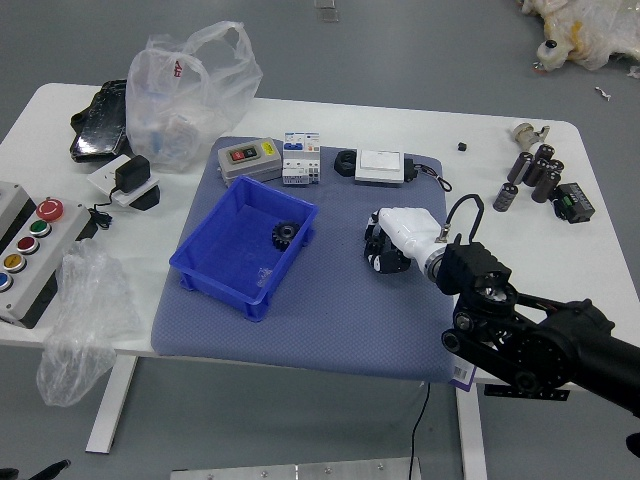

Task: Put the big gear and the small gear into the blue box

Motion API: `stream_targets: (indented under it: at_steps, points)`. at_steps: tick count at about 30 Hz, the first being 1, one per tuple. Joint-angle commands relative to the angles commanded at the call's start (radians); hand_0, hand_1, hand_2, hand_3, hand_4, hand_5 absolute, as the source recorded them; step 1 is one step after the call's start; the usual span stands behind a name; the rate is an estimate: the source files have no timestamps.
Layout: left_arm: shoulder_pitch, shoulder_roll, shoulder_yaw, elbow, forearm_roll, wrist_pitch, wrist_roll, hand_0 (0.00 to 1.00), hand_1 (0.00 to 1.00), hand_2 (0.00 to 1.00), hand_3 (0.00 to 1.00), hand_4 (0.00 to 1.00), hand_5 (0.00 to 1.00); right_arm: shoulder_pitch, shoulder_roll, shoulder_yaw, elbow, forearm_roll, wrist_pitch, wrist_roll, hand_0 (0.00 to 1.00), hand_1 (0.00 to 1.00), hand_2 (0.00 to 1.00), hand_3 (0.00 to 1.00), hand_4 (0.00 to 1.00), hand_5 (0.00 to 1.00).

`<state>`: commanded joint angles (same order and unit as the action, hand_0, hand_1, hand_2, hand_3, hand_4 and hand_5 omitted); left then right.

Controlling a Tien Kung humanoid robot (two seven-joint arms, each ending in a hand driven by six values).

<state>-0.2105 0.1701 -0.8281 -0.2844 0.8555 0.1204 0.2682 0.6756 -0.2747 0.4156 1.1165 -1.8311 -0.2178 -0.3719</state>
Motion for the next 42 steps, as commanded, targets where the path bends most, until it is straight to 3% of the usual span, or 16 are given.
stream_targets:
  at_steps: [9,21,22,26,27,42]
  points:
    - [0.000,0.001,-0.005,-0.001,0.007,-0.001,0.005,0.660,0.566,0.586,0.752,0.752,0.708,0.075,-0.006,-0.007,0.046,-0.008,-0.007,-0.007,0.370,0.430,0.404,0.458,0.150,0.002]
    - [-0.002,0.002,-0.024,-0.005,0.047,-0.012,0.017,0.660,0.566,0.586,0.752,0.759,0.714,0.239,0.112,-0.097,0.042,-0.040,-0.018,-0.012,0.385,0.460,0.410,0.471,0.172,0.002]
    - [-0.002,0.002,-0.025,-0.006,0.048,-0.013,0.018,0.660,0.567,0.587,0.752,0.763,0.717,0.249,0.126,-0.109,0.031,-0.040,-0.023,-0.007,0.472,0.610,0.582,0.591,0.250,0.002]
    - [-0.002,0.003,-0.023,-0.008,0.031,-0.010,0.019,0.660,0.567,0.587,0.752,0.763,0.717,0.269,0.155,-0.141,-0.004,-0.026,-0.029,0.011,0.472,0.610,0.582,0.591,0.250,0.002]
    - [-0.002,0.004,-0.022,-0.009,0.025,-0.008,0.018,0.660,0.566,0.587,0.752,0.764,0.719,0.274,0.163,-0.151,-0.018,-0.019,-0.031,0.017,0.566,0.706,0.680,0.657,0.269,0.002]
    - [-0.005,0.004,-0.016,-0.010,0.014,-0.007,0.015,0.660,0.567,0.586,0.752,0.765,0.716,0.273,0.196,-0.244,-0.072,0.044,-0.060,0.054,0.597,0.737,0.705,0.674,0.278,0.072]
